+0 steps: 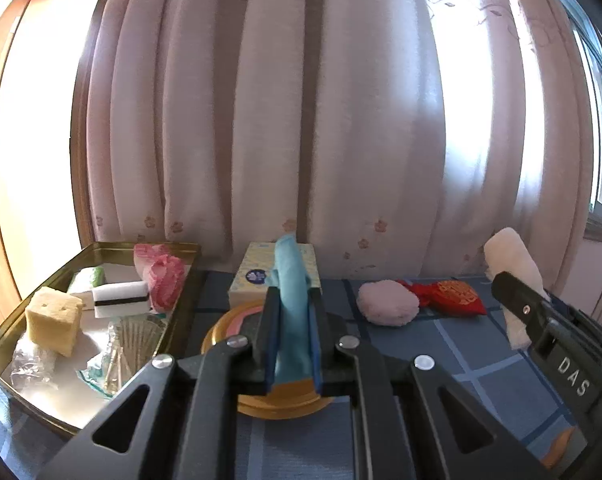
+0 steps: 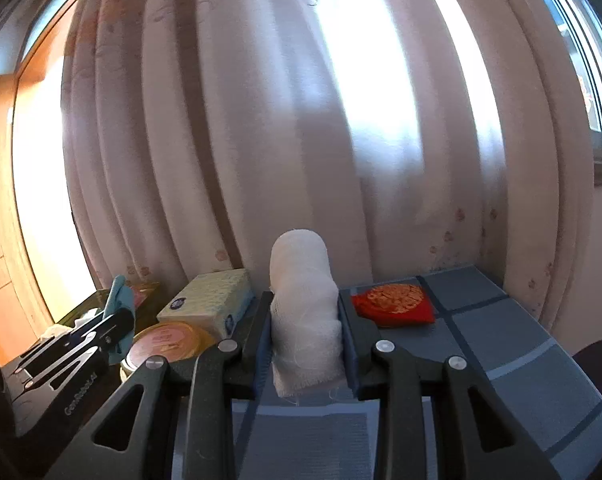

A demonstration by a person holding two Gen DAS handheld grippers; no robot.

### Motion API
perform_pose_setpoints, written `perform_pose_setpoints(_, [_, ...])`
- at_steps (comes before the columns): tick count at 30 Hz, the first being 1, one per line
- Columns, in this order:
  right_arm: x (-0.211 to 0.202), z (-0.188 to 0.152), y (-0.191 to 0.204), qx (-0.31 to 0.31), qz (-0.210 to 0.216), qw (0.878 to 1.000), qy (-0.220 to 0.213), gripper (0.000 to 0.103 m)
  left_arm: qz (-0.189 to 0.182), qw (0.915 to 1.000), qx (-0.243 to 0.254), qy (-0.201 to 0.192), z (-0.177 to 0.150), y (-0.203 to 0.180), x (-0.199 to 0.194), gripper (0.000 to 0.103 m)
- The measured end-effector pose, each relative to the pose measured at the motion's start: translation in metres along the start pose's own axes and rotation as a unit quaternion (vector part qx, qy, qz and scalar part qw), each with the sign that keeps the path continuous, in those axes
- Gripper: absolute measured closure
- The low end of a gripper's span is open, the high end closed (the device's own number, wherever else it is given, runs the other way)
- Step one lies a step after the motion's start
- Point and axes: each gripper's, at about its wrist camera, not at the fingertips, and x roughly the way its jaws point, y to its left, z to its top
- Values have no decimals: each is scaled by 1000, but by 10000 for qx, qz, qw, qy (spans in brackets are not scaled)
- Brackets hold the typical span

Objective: Organize soft objects
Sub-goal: 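Carry the teal cloth and gauze roll over the gold tin tray with both tools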

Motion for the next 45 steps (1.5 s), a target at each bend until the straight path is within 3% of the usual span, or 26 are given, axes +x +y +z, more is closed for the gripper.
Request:
perform_pose_setpoints(9, [2, -6, 33, -104, 219, 9997, -12, 70, 211, 9997, -34, -128, 1, 21, -6, 92])
perform_pose_setpoints(26, [19, -15, 110, -371, 717, 9967, -14, 70, 869, 9954, -144, -369, 12, 99, -22, 92])
perform_pose_setpoints(45, [48, -27, 210, -756, 1366, 9875, 223, 70, 1608, 9865, -254, -164, 12, 181, -22, 92])
